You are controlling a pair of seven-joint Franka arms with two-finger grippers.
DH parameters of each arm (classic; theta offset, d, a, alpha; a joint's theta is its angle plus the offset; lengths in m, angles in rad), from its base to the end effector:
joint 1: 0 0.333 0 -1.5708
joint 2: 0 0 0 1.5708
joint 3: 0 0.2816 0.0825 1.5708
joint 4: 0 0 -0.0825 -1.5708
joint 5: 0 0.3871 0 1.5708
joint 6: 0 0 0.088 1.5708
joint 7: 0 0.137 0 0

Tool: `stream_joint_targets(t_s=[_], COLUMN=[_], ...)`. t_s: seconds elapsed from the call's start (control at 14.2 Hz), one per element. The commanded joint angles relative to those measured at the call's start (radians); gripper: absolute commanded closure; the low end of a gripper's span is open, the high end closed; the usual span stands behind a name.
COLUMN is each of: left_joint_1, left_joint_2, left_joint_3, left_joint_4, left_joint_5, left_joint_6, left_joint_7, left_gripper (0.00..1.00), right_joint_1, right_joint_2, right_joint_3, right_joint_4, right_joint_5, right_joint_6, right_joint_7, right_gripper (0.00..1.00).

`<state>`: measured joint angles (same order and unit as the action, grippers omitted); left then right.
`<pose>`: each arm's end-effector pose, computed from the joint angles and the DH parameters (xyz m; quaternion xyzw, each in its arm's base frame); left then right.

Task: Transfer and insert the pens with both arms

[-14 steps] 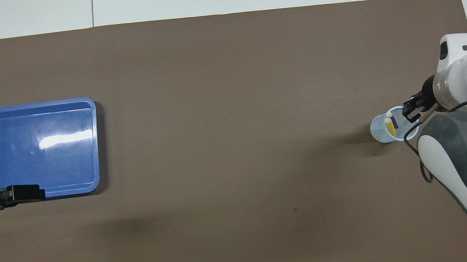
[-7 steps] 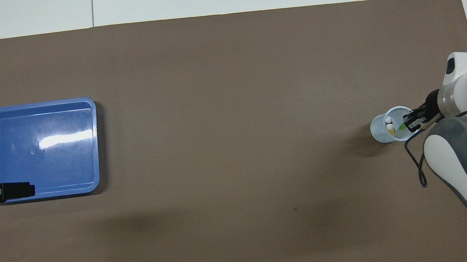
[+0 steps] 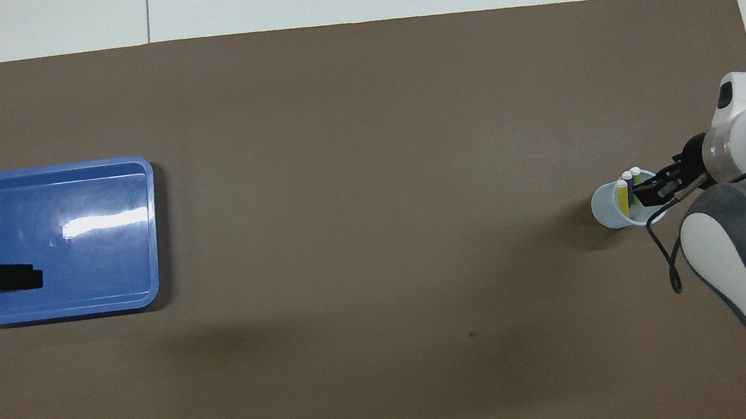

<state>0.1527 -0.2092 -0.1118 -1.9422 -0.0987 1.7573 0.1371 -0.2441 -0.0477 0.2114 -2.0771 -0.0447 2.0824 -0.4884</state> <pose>0.5094 0.0063 0.5093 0.9985 -0.0384 0.0149 0.0358 0.5474 -0.0209 0.3882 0.9711 0.2359 0.0187 0.0306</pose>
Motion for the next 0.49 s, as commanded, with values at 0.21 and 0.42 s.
stream_joint_targets(t_s=[0.21, 0.42], left_joint_1=[-0.060, -0.093], left_joint_2=[0.085, 0.135], left_joint_3=[0.000, 0.004], left_joint_4=[0.143, 0.247], left_joint_5=[0.072, 0.125], left_joint_6=[-0.067, -0.097], left_joint_7=[-0.004, -0.007], left_gripper=[0.00, 0.00], right_joint_1=[0.002, 0.000], right_joint_2=[-0.070, -0.113], right_joint_3=[0.017, 0.046], right_joint_4=[0.164, 0.215], right_joint_5=[0.019, 0.032], right_joint_6=[-0.307, -0.447], right_joint_7=[0.027, 0.089], right_gripper=[0.00, 0.00])
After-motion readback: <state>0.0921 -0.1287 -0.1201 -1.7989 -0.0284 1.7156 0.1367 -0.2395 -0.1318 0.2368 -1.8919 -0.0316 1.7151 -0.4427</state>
